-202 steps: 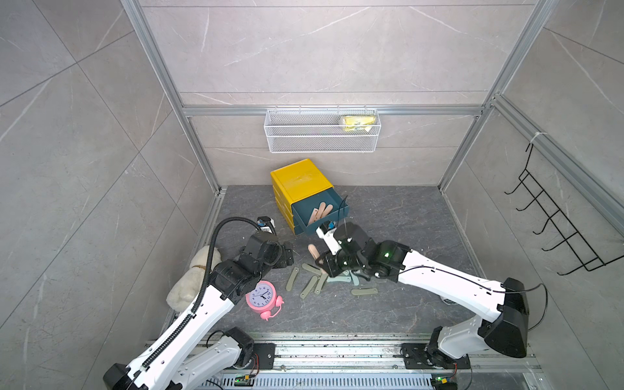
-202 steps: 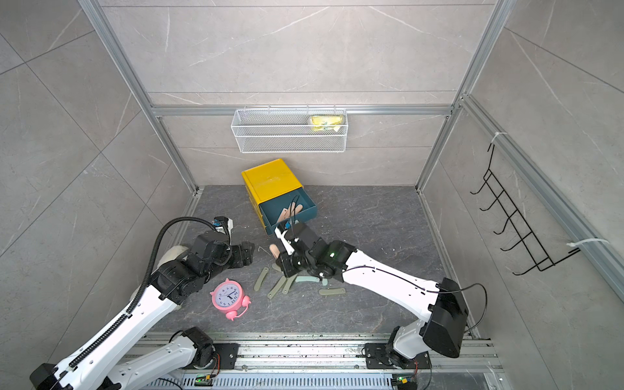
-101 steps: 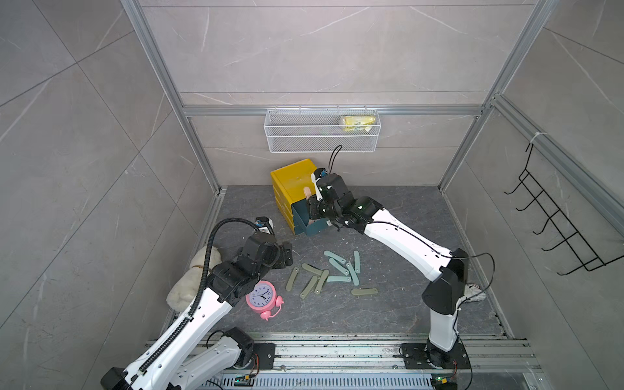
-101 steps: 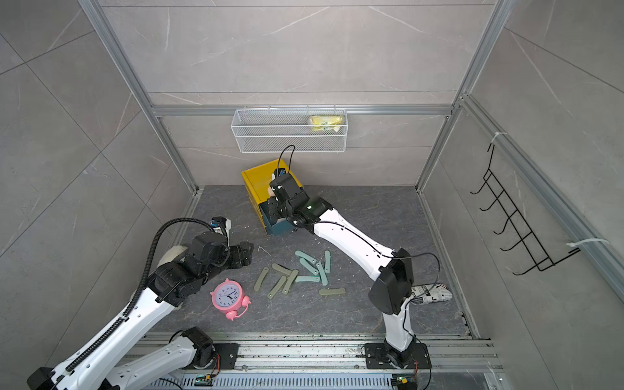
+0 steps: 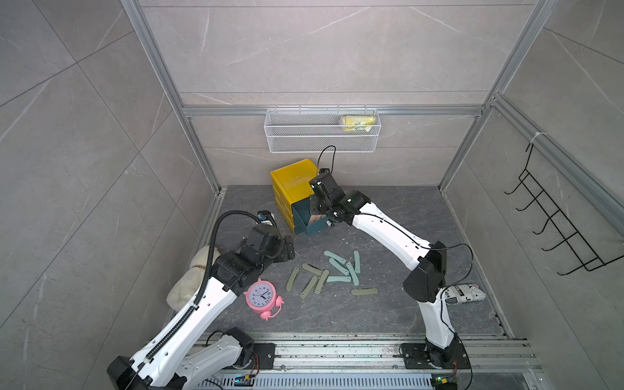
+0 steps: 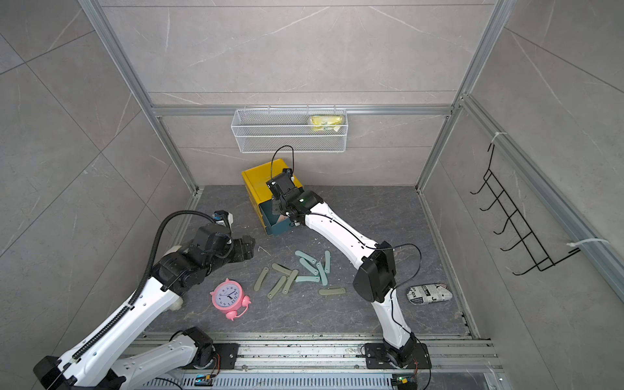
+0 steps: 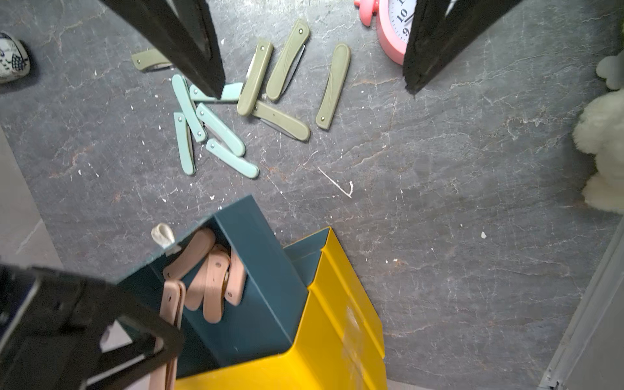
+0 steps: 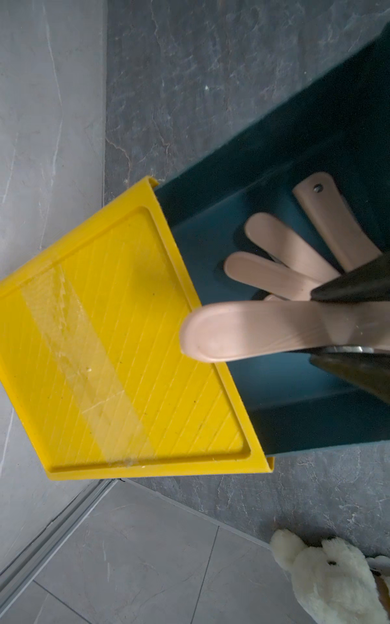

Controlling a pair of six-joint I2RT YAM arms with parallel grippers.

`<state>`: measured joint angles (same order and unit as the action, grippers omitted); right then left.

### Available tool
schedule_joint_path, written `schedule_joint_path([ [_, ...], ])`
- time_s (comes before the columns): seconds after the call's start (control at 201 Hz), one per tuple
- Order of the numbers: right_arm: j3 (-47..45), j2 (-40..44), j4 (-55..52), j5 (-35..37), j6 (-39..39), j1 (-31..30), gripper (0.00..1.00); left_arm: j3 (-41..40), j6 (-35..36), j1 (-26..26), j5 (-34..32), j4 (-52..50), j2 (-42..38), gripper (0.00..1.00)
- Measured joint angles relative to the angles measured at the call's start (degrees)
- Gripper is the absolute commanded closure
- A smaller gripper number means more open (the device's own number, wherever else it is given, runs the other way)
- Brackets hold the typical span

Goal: Place the fruit knives into the drawer by color
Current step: Place the fruit knife in the drawer.

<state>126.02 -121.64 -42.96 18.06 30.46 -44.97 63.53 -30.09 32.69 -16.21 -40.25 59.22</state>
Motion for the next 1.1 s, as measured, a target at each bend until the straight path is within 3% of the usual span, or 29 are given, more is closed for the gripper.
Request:
schedule_joint_path([
  [0.06, 0.0, 0.0, -0.6, 0.0, 0.6, 0.0, 0.77, 2.8, 0.1, -1.7, 0.2, 0.4, 2.5, 0.12],
  [0.259, -0.1, 0.0, -1.2, 0.2, 2.4, 0.0, 0.52, 11.6, 1.2, -7.1, 0.2, 3.1, 10.7, 0.11],
  [0.538, -2.0, 1.1, -0.1, 0.2, 2.8, 0.0, 0.43, 22.0, 4.0, -11.1, 0.2, 7.4, 25.0, 0.08],
  [0.901, -33.0, 24.3, 11.0, -1.4, 8.4, 1.2, 0.35, 34.7, 6.8, -14.0, 1.8, 7.4, 39.3, 0.06],
  [1.1, -46.1, 27.2, 19.5, -6.2, 14.9, 3.2, 0.31, 39.7, 7.9, -14.0, 2.8, 4.6, 44.7, 0.06],
])
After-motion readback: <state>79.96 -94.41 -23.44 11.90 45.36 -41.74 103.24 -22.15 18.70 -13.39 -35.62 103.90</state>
